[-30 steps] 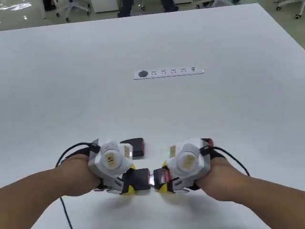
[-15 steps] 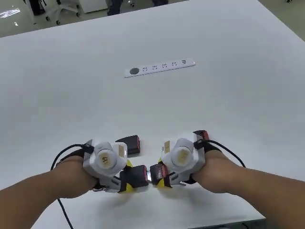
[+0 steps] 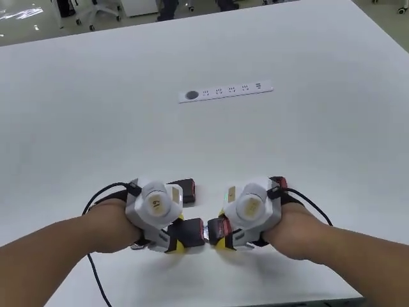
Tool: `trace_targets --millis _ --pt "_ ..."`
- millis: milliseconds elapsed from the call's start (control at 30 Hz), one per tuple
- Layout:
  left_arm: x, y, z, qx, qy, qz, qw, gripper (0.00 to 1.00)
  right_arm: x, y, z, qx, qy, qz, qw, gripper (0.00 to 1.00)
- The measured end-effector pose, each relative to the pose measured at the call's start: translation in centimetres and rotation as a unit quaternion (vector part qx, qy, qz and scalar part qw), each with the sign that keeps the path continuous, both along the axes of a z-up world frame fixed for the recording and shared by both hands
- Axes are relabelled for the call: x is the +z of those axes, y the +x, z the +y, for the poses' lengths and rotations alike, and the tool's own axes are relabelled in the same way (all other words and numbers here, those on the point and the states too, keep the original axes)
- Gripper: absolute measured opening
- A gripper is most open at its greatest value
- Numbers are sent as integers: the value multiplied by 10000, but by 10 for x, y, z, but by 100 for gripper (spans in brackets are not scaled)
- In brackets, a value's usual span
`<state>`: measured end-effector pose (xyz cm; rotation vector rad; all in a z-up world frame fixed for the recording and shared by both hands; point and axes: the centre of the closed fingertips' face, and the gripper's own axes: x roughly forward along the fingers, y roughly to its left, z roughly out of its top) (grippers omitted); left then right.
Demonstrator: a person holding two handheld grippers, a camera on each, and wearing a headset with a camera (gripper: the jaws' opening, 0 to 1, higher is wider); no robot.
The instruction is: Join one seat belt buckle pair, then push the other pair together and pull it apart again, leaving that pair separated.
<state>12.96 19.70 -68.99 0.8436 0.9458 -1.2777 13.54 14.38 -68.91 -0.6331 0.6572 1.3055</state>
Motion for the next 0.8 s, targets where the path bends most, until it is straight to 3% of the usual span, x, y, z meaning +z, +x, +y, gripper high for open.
trace_targets --millis 33,167,233,267,333,500,667,800 --pt "-1 1 3 205 24 93 9997 35 1 -1 1 -9 -18 -43 10000 36" --pt "-3 2 8 240 99 97 9996 49 3 -1 1 245 -165 -380 9988 35" --pt "7 1 4 199 -73 64 9998 48 5 -5 -5 127 -188 -271 9994 35" --pt "12 5 2 285 -193 -40 9994 48 9 -5 -6 70 -113 -233 9996 35" --pt "22 8 2 374 -250 -97 9989 48 17 2 -4 -34 34 -222 9997 37" --pt "30 18 4 381 -370 -260 9983 48 39 9 -12 -120 223 -184 9995 36" --pt "43 46 7 703 -650 -445 9944 48 52 28 -26 -241 275 -236 9991 36" --pt "43 70 15 790 -634 -526 9935 49 48 53 -57 -533 182 -223 9982 37"
